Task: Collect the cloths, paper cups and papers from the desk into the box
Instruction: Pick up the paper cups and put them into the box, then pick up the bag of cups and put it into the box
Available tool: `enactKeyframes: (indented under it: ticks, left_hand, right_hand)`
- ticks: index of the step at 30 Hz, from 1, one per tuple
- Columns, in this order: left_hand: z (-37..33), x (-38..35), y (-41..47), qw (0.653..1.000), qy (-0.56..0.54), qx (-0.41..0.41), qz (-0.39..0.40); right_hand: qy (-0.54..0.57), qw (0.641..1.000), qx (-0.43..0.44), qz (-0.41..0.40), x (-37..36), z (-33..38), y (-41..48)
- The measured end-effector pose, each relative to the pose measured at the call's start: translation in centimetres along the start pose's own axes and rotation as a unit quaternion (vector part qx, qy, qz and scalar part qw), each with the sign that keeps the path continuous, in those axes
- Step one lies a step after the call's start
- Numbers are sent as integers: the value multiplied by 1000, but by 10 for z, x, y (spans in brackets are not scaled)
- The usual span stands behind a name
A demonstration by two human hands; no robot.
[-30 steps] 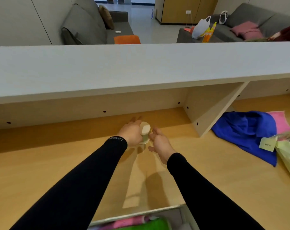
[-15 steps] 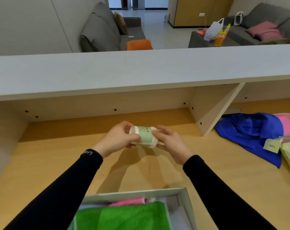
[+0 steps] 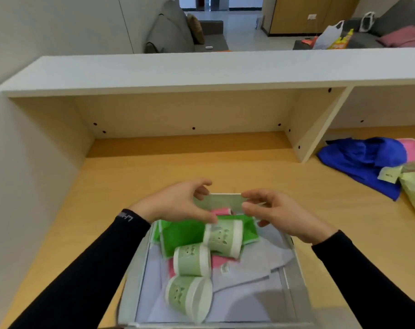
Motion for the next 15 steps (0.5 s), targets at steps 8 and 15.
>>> enactKeyframes:
  ticks: [8, 15]
  left_hand:
    - [102, 19, -70, 949, 181, 198, -164]
    - [105, 6, -67, 953, 173, 158, -190]
  right_hand:
    - [-294, 912, -92, -271, 21, -54, -67]
    - [-255, 944, -81, -193, -1, -82, -71]
Point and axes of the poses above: each hand's wrist, its own y-axis towards the middle knuckle, its own x-axis out of the back of the hand, z = x × y, the point moved 7 cm from there along y, towards the middle knuckle, and after that the axes turned 6 degrees about -x, right-handed, at the moved point
